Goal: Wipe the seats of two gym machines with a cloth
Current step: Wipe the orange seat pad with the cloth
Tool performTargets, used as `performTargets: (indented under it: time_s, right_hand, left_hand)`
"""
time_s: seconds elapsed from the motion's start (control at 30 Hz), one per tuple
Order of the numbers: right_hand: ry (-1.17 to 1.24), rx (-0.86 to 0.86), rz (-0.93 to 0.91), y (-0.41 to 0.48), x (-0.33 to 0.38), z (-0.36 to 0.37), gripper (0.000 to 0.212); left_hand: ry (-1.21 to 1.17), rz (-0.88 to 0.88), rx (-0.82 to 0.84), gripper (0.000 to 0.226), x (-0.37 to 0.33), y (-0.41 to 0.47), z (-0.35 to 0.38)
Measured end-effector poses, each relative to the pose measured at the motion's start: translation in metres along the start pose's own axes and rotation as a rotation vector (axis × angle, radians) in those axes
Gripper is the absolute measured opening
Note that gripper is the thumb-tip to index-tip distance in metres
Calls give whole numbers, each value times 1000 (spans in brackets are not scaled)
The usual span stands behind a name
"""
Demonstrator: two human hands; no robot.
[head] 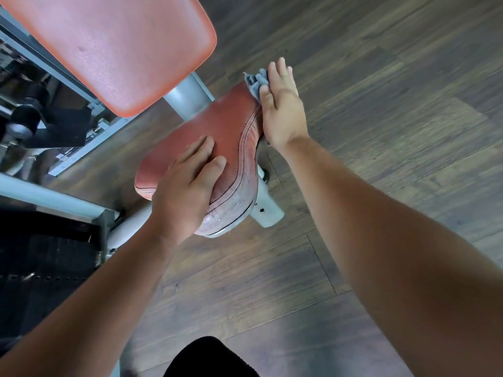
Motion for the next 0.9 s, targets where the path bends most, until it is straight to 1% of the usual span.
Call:
performTargets:
  time_s: [0.07,0.13,0.2,0.23,0.3,0.37,0.43,0.57,0.63,0.7,0.77,0.83,0.9]
  right_hand:
    - [64,9,-35,-32,11,5,53]
    - [165,54,-85,-78,17,11,51]
    - [172,102,-140,-88,18,15,49]
    - [125,94,-140,-76,17,14,49]
    - [37,59,-83,-40,11,9,51]
    - [13,33,-32,-22,10,7,52]
    - [69,73,-12,-39,17,11,53]
    - [335,174,11,-121,26,6,52]
    - [299,186,-7,-123,25,4,53]
    - [230,155,9,-101,23,5,53]
    - [238,141,39,-95,29,7,54]
    - [295,146,46,-123,34,6,54]
    - [313,157,-34,-158,37,0,52]
  left_hand:
    - [-4,-10,-4,83,1,0,0]
    - [-16,-12,0,82,1,0,1]
    - [-24,-12,-6,82,1,0,0]
    - [-26,-12,-4,81,1,1,0]
    - [-32,-14,-7,78,1,1,1]
    - [-27,-12,-8,77,1,1,1]
    - [-26,-16,-6,79,2,1,0]
    - [-24,-3,9,78,4,4,1]
    - [-29,-1,5,79,5,4,1]
    - [-35,-8,-7,79,5,3,1]
    - [-29,1,0,78,6,5,1]
    - [-3,37,48,71,7,8,4]
    - [24,58,87,65,8,12,6]
Point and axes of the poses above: each hand's wrist, its own y-axis towards the middle knuckle, its own z-axis out of the palm, x = y × z, the point moved 8 cm from there along y, towards the middle knuckle, and after that the axes turned 5 degrees about z, right-handed, at the moved point
